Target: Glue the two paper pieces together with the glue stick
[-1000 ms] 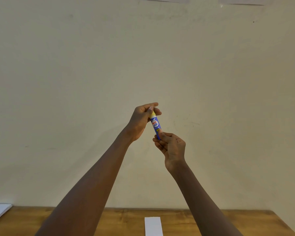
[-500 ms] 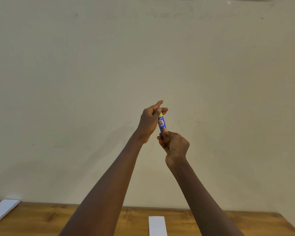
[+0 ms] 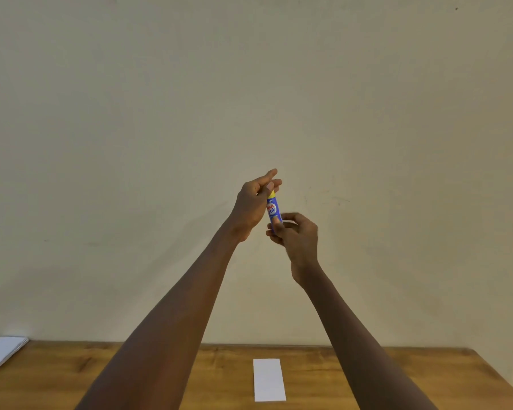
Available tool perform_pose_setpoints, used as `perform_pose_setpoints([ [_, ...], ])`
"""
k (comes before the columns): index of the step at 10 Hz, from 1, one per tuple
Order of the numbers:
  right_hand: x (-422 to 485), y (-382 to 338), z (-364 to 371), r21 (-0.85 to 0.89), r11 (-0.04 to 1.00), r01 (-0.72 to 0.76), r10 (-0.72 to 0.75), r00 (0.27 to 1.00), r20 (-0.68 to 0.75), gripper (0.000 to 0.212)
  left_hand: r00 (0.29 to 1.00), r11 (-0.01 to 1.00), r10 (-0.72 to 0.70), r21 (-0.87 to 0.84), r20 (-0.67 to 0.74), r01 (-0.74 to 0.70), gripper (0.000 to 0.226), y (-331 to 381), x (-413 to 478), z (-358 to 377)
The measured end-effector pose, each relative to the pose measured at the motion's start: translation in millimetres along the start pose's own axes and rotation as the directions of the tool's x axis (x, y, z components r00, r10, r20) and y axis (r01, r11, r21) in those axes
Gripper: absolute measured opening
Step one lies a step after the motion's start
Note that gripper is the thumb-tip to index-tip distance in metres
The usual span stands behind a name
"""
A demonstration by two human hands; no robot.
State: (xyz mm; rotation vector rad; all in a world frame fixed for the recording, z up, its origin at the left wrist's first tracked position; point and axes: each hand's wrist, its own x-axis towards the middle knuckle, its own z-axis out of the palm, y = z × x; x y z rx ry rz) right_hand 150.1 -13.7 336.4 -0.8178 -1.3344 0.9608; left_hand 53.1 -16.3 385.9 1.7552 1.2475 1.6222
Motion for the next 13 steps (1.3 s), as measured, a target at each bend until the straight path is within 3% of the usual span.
perform_pose_setpoints([
  [1,3,14,-5,-0.339,0.905,0.255,-0.205,0.963,0.176,0.025,1.0,0.997,-0.03,0.077,-0.003,0.03,0.04,-18,-9,10],
  [2,5,28,-10,-0.388,0.892,0.234,-0.166,0.965,0.201,0.024,0.998,0.996,-0.051,0.08,0.034,0.048,0.043,-32,-17,20],
  [4,3,92,-37,-0.456,0.889,0.024,0.067,0.981,0.182,0.015,0.965,0.979,-0.195,0.091,0.177,0.182,0.062,-87,-38,39],
  [5,-1,149,-69,-0.506,0.855,-0.113,0.179,0.98,0.084,0.015,0.921,0.927,-0.365,0.15,0.139,0.344,0.066,-144,-60,36],
  [7,-12,245,-114,-0.597,0.746,-0.297,0.337,0.94,-0.047,0.019,0.799,0.753,-0.597,0.392,0.07,0.528,0.071,-247,-115,29],
  [9,-32,320,-137,-0.66,0.652,-0.374,0.412,0.905,-0.106,0.01,0.676,0.618,-0.733,0.49,0.076,0.615,0.073,-316,-161,34],
  [10,-41,339,-142,-0.676,0.638,-0.369,0.421,0.902,-0.095,0.016,0.653,0.598,-0.752,0.503,0.083,0.624,0.073,-330,-171,37],
  [12,-49,359,-148,-0.725,0.606,-0.328,0.406,0.911,-0.073,0.019,0.65,0.581,-0.757,0.525,0.067,0.622,0.072,-342,-176,43],
  [13,-47,357,-151,-0.717,0.618,-0.324,0.447,0.894,-0.018,0.034,0.688,0.593,-0.725,0.527,0.023,0.608,0.07,-339,-169,41],
])
